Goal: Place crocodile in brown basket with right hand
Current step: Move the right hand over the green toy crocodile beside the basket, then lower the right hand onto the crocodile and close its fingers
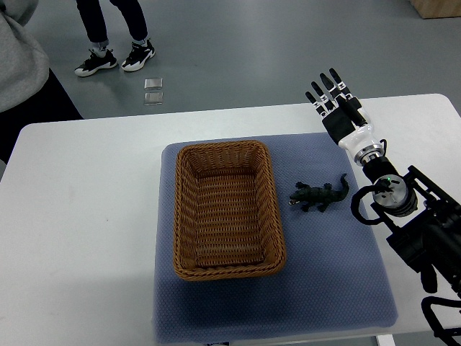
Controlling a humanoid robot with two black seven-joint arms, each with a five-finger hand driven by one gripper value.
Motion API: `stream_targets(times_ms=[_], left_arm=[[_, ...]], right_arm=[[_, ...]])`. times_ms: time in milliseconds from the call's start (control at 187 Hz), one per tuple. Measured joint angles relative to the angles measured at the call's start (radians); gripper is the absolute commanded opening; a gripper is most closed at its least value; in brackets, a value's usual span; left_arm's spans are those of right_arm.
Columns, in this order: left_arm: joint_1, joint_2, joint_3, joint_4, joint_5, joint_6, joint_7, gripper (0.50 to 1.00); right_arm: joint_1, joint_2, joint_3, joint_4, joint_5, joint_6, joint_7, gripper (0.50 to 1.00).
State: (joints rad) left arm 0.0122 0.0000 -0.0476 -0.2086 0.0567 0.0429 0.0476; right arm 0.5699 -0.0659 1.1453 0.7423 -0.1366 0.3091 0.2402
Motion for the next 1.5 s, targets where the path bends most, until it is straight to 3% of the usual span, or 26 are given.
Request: stream_targets(times_ms=[423, 642, 851, 1188, 1391, 1498], left_arm=[[-0.001, 0.000, 0.000, 0.001, 0.000, 0.000, 0.000, 1.000], [-0.007, 0.000, 0.000, 0.002, 0.000, 0.000, 0.000, 1.000], [-0.012, 0.000, 0.000, 0.000, 0.000, 0.000, 0.000, 1.000], [-0.016, 0.000, 0.000, -0.003, 0.000, 0.000, 0.000, 1.000], [-0.023, 0.000, 0.000, -0.006, 0.000, -0.001, 0.000, 1.000], [-0.024, 0.000, 0.000, -0.006, 0.000, -0.001, 0.000, 1.000]], right_arm=[[0.021, -0.018, -0.020, 0.004, -0.050, 0.004, -0.003, 0.928], [0.126, -0.161, -0.216, 0.011, -0.322, 0.065, -0.021, 0.928], [0.315, -0.327, -0.482, 0.034, -0.578, 0.129, -0.060, 0.928], [0.602, -0.584, -0.936, 0.292, -0.991, 0.269, -0.153, 0.928], [0.615, -0.660, -0.967, 0.475, -0.998, 0.297, -0.172, 0.928], [0.590, -0.670, -0.972, 0.501, -1.008, 0.288, -0.170, 0.928]])
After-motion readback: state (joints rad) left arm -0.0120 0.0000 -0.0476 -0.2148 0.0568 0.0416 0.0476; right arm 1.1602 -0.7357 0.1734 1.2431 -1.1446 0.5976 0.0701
